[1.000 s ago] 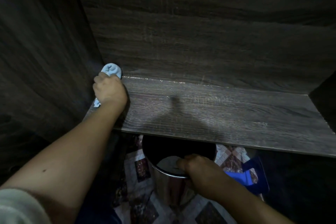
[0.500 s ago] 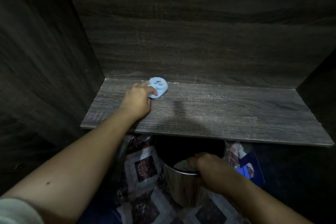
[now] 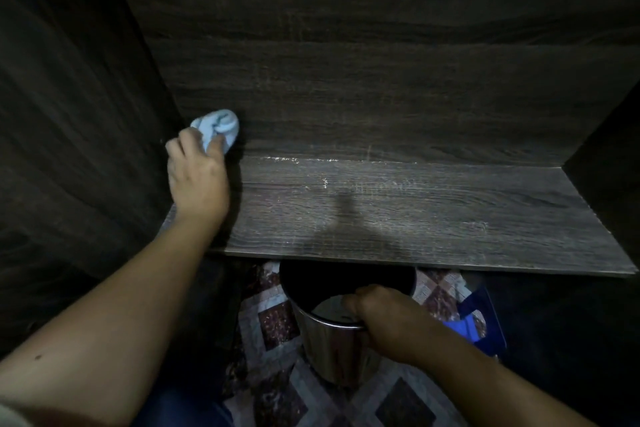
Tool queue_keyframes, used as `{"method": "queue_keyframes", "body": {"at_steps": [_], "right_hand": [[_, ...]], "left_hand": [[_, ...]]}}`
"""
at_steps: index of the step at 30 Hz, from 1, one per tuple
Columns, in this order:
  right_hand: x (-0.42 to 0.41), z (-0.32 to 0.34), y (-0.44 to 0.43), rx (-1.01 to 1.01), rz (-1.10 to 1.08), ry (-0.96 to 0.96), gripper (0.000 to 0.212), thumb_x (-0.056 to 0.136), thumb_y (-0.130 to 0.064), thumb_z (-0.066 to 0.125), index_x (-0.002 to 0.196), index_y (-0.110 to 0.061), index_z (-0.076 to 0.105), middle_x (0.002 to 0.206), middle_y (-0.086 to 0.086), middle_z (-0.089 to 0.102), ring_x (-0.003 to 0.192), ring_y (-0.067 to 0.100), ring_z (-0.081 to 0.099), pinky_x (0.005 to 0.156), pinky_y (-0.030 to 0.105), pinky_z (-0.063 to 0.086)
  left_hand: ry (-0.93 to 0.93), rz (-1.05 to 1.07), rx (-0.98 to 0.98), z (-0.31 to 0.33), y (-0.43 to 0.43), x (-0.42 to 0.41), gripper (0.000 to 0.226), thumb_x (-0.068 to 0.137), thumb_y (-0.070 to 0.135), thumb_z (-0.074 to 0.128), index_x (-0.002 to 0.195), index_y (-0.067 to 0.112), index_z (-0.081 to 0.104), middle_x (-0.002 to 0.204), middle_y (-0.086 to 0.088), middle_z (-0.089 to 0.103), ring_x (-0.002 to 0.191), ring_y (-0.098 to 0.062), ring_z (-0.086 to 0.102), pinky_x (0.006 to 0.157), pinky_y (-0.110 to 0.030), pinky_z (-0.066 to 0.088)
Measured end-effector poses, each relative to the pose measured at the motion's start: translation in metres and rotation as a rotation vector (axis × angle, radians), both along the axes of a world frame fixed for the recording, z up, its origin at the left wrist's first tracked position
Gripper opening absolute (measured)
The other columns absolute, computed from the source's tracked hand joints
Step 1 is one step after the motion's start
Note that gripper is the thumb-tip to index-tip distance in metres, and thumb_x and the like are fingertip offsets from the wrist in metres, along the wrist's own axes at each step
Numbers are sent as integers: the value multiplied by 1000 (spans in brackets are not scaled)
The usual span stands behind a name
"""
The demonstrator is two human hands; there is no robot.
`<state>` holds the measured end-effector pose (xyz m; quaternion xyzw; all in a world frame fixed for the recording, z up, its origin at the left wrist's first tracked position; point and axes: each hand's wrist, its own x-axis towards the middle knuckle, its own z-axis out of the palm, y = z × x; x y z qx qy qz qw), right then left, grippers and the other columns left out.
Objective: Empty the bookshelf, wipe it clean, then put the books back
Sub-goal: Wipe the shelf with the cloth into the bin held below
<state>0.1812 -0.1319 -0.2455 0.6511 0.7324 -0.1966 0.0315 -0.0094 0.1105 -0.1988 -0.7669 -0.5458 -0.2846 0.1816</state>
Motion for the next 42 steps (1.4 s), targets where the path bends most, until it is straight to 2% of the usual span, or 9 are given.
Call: {"method": "queue_keyframes", "body": {"at_steps": [6, 10, 14, 25, 29, 33, 36, 39, 42], "right_hand": [[-4, 3, 1, -16, -8, -2, 31, 87, -12, 54, 118, -12, 57, 121, 12, 58, 115, 31, 54, 88, 32, 45], [-3, 2, 0, -17, -6, 8, 32, 89, -13, 53, 121, -13, 57, 123, 12, 57, 116, 30, 53, 89, 31, 44], [-1, 0, -4, -18, -4, 17, 39, 89, -13, 53, 127, -15, 55, 126, 10, 56, 118, 29, 53, 91, 32, 44], [-3, 4, -7, 19, 15, 11, 35, 89, -14, 52, 124, -15, 55, 122, 9, 57, 116, 28, 52, 87, 31, 42], [-5, 6, -4, 29, 12, 26, 37, 89, -12, 52, 126, -15, 56, 124, 10, 57, 117, 28, 52, 88, 30, 41], [-7, 6, -1, 18, 16, 9, 35, 90, -14, 52, 125, -14, 55, 124, 10, 56, 117, 28, 52, 89, 30, 42], [-7, 5, -1, 8, 20, 12, 34, 90, -14, 51, 124, -14, 56, 123, 10, 56, 117, 28, 51, 89, 31, 42], [-5, 6, -1, 8, 22, 16, 35, 89, -11, 50, 123, -14, 56, 121, 11, 57, 116, 29, 52, 88, 32, 43], [-4, 6, -1, 1, 19, 27, 36, 88, -10, 51, 123, -14, 56, 121, 11, 56, 116, 29, 51, 87, 32, 42]], "left_hand": [[325, 217, -235, -14, 22, -14, 29, 95, 9, 45, 117, -5, 59, 125, -25, 41, 105, -39, 44, 77, -43, 42], [128, 244, -400, -13, 28, 5, 33, 96, 5, 43, 125, -9, 50, 129, -27, 39, 115, -41, 42, 87, -44, 45], [-9, 207, -509, -11, 31, -1, 37, 93, 8, 53, 130, 5, 54, 133, -23, 37, 113, -41, 43, 89, -47, 45], [-61, -144, -396, -18, 12, 9, 36, 82, 7, 59, 116, 14, 69, 125, -18, 53, 106, -43, 51, 93, -42, 44], [-83, -280, -438, -18, 1, 22, 38, 79, 6, 61, 114, 17, 70, 132, -16, 53, 110, -40, 55, 94, -40, 45], [-235, -437, -544, -15, -6, 40, 38, 80, 2, 61, 112, 18, 72, 136, -8, 54, 118, -28, 56, 101, -23, 39], [-470, -539, -682, -7, -11, 52, 34, 83, -1, 59, 107, 18, 73, 124, -3, 59, 110, -18, 58, 85, 1, 34], [-698, -614, -562, 1, -7, 52, 34, 77, -5, 61, 96, 22, 71, 112, -3, 58, 103, -16, 59, 87, -4, 39], [-656, -607, -315, 5, 1, 43, 27, 74, 0, 63, 91, 19, 71, 111, -1, 53, 103, -14, 56, 91, -16, 44]]}}
